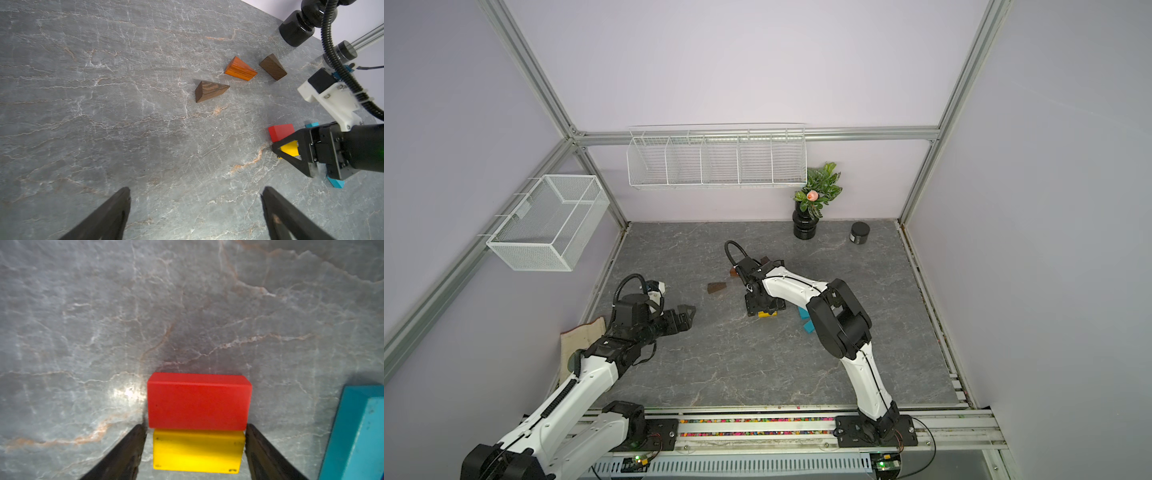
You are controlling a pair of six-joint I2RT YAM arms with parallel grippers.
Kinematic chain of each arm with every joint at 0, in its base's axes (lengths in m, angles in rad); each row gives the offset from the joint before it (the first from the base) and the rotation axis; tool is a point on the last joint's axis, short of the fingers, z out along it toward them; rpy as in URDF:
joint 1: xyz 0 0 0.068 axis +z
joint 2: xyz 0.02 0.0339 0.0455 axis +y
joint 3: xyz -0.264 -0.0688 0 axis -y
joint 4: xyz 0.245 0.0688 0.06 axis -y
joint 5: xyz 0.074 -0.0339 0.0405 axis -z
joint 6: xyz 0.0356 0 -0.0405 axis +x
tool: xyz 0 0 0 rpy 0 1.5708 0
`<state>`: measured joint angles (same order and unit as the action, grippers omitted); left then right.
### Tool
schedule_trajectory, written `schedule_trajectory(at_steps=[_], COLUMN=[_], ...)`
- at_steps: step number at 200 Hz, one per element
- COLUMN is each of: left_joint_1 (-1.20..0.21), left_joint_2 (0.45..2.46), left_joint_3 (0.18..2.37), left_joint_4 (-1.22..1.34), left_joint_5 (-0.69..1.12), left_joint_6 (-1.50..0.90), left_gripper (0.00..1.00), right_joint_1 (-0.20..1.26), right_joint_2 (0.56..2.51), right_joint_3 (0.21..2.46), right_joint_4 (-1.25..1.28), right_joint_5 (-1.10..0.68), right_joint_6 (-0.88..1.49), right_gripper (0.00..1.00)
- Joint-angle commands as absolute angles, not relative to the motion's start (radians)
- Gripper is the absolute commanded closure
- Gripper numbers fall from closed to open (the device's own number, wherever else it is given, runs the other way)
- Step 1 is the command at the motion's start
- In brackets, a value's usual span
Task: Assemble a small pinwheel with building blocks
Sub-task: Assemble the building block at the center of the board.
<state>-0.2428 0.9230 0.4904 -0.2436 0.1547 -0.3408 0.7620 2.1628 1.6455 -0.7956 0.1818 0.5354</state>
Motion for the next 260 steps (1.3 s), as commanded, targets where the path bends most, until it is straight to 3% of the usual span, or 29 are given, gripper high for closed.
schedule_trajectory(at_steps=[1, 74, 260], left_joint_1=[-0.248, -0.248, -0.248], left_joint_2=[0.92, 0.923, 0.926], left_joint_3=[0.483, 0.483, 0.48], left_joint_4=[-0.232, -0.23, -0.226], left_joint_5=[0.15, 0.148, 0.149], left_joint_6=[-0.36, -0.359, -0.361], left_gripper=[0.0, 0.01, 0.0], right_joint_1=[0.766, 0.767, 0.758], right_joint_2=[2.134, 2.146, 2.183], right_joint_3=[1.629, 1.634, 1.669], right_joint_4=[-0.808, -0.795, -0.788], right_joint_5=[0.175, 0.184, 0.202], right_joint_6=[0.56, 0.562, 0.551], right_gripper=[0.26, 0.32, 0.33])
